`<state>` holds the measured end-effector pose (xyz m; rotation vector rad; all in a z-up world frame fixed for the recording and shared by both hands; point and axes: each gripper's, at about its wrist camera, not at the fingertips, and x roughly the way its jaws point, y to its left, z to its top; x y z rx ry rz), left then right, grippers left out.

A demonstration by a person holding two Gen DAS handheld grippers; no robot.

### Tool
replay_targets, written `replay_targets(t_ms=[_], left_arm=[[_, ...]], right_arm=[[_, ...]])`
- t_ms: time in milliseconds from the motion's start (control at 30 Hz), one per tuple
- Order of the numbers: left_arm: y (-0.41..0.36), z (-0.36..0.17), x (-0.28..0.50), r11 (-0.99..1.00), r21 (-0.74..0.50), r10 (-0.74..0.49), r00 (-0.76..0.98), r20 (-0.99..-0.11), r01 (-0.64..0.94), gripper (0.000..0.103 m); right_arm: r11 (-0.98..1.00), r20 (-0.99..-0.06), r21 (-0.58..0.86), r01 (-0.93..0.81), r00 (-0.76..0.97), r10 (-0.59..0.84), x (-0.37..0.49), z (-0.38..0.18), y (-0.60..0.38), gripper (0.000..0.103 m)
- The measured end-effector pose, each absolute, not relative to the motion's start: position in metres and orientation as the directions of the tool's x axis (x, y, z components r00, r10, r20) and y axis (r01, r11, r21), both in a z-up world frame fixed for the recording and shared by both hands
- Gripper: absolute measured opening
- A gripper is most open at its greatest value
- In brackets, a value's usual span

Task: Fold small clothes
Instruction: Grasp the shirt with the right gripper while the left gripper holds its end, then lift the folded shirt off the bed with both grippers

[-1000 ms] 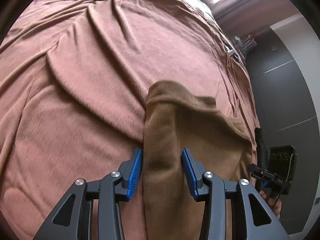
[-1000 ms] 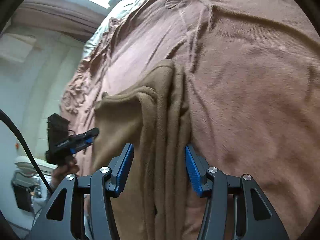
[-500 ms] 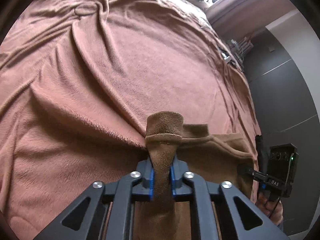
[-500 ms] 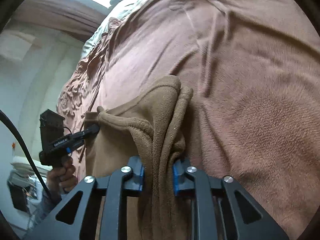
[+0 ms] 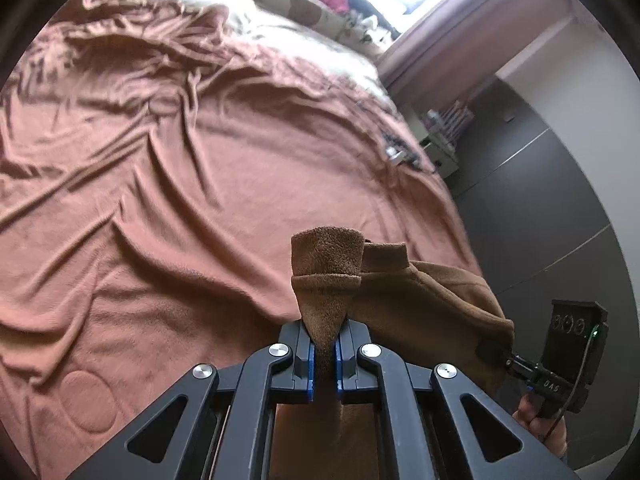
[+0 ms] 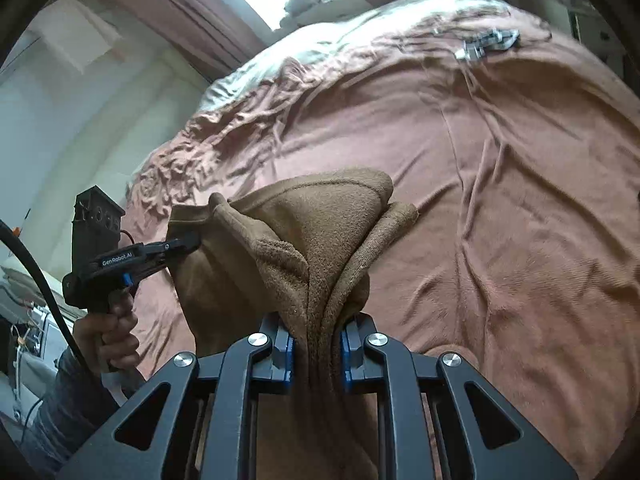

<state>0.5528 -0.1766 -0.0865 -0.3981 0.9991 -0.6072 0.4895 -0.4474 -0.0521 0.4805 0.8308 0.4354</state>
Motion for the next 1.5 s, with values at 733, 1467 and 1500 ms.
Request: replay_targets(t_ms=[733, 1467, 1500], left_arm=[[-0.100, 0.100, 0.388, 0.724, -0.517, -0.679, 0.606, -0.414, 0.457, 0.006], [0.035, 0.219, 0.258, 0.794, -0.445, -0.563, 0.776, -0.284, 0.414, 0.006], [0.044, 0.221, 0.253, 0.798, -0.441, -0.556, 0.784, -0.278, 0.410, 0.006]], right_arm=[[0.849, -0.389, 0.428, -0.310, 0.784, 0.483, 0.281, 0.089, -0.430, 0.012], [0.780, -0.237, 0.314, -0.541, 0.751, 0.617, 0.150, 0.160, -0.346, 0.012], [0.777, -0.235, 0.310, -0.548, 0.747, 0.622, 0.155, 0.160, -0.344, 0.012]])
